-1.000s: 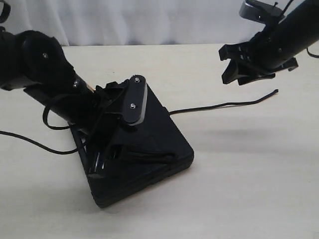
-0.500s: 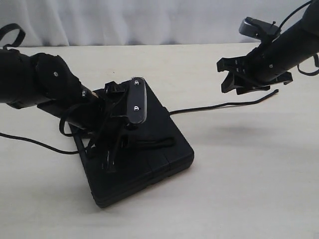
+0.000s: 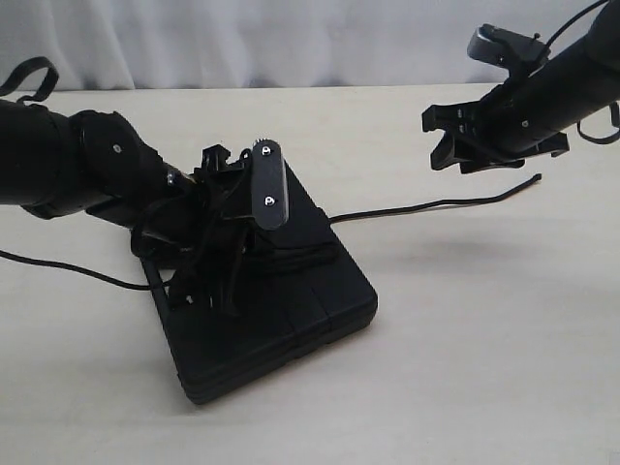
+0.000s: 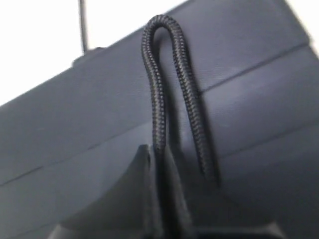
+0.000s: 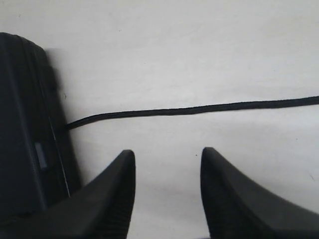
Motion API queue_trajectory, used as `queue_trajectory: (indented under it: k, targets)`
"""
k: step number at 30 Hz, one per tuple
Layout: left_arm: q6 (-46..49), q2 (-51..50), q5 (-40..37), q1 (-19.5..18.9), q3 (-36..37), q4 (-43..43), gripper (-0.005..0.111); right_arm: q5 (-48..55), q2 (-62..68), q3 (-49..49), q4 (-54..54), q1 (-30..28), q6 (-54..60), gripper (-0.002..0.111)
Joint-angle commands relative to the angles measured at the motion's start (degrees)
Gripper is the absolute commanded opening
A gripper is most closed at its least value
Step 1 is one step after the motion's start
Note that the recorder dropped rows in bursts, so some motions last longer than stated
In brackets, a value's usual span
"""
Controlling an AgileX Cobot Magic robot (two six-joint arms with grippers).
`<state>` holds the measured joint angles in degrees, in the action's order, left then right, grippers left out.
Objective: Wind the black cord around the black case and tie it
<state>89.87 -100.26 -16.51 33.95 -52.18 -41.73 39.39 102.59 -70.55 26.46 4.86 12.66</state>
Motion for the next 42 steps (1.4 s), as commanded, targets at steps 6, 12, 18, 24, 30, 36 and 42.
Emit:
queue_trajectory:
  k: [6, 12, 18, 24, 30, 36, 42]
  targets:
    - [-0.1, 0.3, 16.5, 0.1, 0.1, -16.3, 0.000, -1.5, 4.9, 0.0, -0.1, -5.2, -0.1, 0.041]
    - [-0.1, 0.3, 15.6, 0.1, 0.1, -17.5, 0.000, -3.2, 8.0, 0.1, 7.4, -16.0, -3.3, 0.041]
    - [0.7, 0.2, 15.9, 0.1, 0.1, -17.3, 0.000, -4.8, 11.7, 0.8, 19.3, -17.8, -2.8, 0.041]
    - [0.7, 0.2, 17.0, 0.1, 0.1, -17.3, 0.000, -5.2, 16.6, 0.8, 31.6, -13.9, 0.0, 0.041]
    - [0.7, 0.2, 16.1, 0.1, 0.1, -17.3, 0.000, -10.9, 18.4, 0.8, 32.2, -9.3, 1.2, 0.041]
    - [0.7, 0.2, 15.6, 0.1, 0.1, -17.4, 0.000, -11.1, 20.0, 0.8, 31.6, -8.0, 1.4, 0.041]
    - [0.7, 0.2, 15.0, 0.1, 0.1, -17.5, 0.000, -15.6, 21.1, 0.8, 31.6, -8.0, 3.1, 0.040]
